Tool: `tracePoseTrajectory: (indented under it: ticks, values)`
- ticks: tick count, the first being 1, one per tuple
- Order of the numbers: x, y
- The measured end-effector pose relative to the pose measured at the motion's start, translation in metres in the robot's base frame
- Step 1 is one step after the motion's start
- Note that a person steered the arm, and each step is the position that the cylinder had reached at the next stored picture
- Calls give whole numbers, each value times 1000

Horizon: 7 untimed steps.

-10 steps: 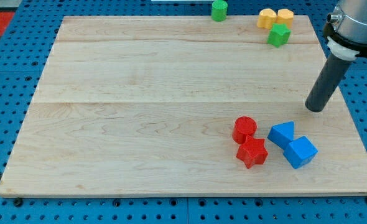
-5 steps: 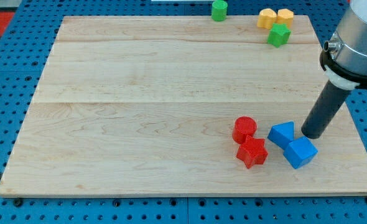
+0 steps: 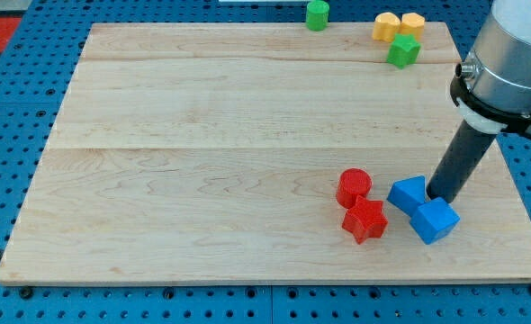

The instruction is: Move the blue cube a bit down

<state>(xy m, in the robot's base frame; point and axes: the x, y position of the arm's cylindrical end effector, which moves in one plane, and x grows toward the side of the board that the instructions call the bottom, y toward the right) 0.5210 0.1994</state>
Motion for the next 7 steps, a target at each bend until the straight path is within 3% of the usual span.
tracePoseTrajectory:
  ticks: [5, 6, 7]
  values:
    - [21, 4]
    - [22, -19]
    - [15, -97]
